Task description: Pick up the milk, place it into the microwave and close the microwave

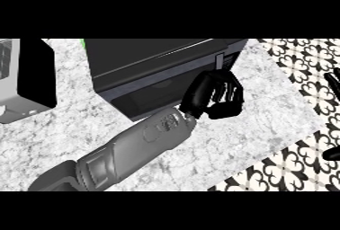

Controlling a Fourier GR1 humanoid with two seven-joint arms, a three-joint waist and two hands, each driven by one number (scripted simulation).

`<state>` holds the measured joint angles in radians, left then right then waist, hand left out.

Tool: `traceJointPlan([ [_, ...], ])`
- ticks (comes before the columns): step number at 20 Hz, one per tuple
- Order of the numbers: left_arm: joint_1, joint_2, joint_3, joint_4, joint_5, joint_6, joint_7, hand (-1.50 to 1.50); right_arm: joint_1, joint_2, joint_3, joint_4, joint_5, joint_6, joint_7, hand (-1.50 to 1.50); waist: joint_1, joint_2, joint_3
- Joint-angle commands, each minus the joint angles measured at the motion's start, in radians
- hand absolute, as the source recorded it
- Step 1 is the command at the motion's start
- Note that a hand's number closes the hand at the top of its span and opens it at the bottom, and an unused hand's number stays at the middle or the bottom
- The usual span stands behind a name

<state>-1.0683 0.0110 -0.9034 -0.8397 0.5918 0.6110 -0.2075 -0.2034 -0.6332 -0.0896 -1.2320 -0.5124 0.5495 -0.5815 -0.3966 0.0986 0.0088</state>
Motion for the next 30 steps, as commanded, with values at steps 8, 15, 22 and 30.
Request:
traceJointPlan([
  [8,-0.113,-0.01,0.025,0.07,0.059,-0.003,-0.007,1.5,-0.073,-0.061,0.086,-0.11,-0.009,0.174,0.028,1.5,-0.025,0.007,0.001],
  [15,-0.113,-0.01,0.013,0.079,0.082,0.015,-0.022,1.5,-0.108,-0.078,0.147,-0.235,-0.024,0.238,0.055,1.5,-0.048,0.002,0.004],
  [22,-0.112,-0.009,0.011,0.067,0.102,0.042,-0.031,1.5,-0.101,-0.073,0.193,-0.327,-0.048,0.237,0.106,1.5,-0.065,0.002,0.005],
  [30,-0.097,-0.009,0.01,0.067,0.111,0.095,-0.053,1.5,-0.082,-0.077,0.208,-0.408,-0.088,0.229,0.146,1.5,-0.095,0.001,0.005],
])
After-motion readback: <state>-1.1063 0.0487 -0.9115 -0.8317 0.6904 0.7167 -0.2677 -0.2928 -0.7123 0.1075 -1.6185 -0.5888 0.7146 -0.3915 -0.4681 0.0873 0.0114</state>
